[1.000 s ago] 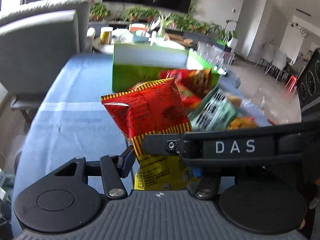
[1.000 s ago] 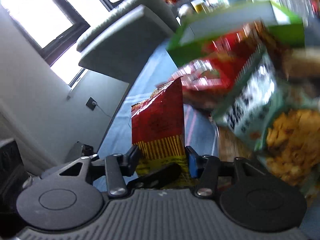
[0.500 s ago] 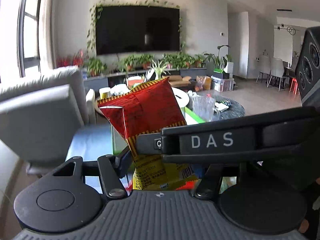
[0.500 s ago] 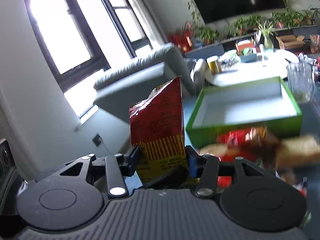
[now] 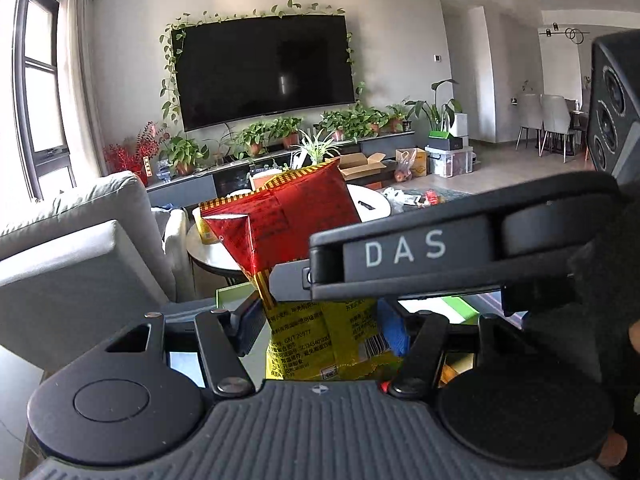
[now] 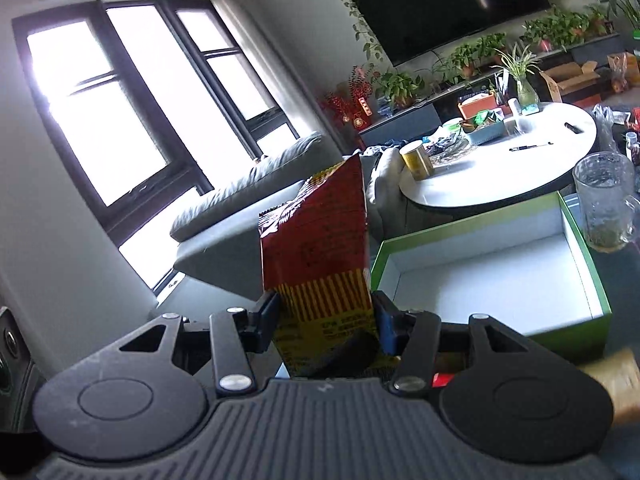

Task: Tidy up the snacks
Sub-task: 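Lower the striped chip bag into the green box and open the right tool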

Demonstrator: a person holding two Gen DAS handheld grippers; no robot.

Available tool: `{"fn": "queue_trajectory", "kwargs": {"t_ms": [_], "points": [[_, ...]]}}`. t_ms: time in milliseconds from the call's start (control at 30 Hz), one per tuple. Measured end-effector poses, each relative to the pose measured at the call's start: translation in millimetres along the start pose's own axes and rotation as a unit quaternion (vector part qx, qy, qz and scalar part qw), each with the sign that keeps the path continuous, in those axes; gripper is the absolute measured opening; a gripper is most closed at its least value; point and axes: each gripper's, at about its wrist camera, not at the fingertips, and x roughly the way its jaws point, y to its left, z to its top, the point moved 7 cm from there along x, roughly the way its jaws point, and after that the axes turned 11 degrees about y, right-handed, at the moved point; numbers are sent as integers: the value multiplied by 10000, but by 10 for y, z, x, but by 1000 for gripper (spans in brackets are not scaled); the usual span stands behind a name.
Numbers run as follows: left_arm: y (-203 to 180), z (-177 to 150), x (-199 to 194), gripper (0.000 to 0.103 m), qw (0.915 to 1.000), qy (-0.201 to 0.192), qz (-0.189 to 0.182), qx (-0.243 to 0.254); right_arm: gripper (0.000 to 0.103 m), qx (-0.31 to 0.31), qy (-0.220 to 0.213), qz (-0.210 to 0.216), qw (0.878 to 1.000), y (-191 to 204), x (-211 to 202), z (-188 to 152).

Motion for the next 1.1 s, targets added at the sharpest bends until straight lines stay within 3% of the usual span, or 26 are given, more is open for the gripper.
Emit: {"fn": "queue_trajectory", "kwargs": {"t_ms": [233,433,767,933,1100], "points": [[184,46,529,57,9998,219,18,-40,61,251,52,149,9996,-268,404,212],[329,-62,917,57,9984,497,-127,-226,61,493,292,14,9984,-438,695,156],[520,-325,1259,58,9928,1100,170,-435,61,541,590,-340,9962,-476,965,26],[559,-407,1170,64,9927,1109,211,-424,61,564,545,-462,9958,-407,836,-2],[553,-364,967,66,9944,939,134,-474,67,307,191,-754,9965,-340,426,102]]}}
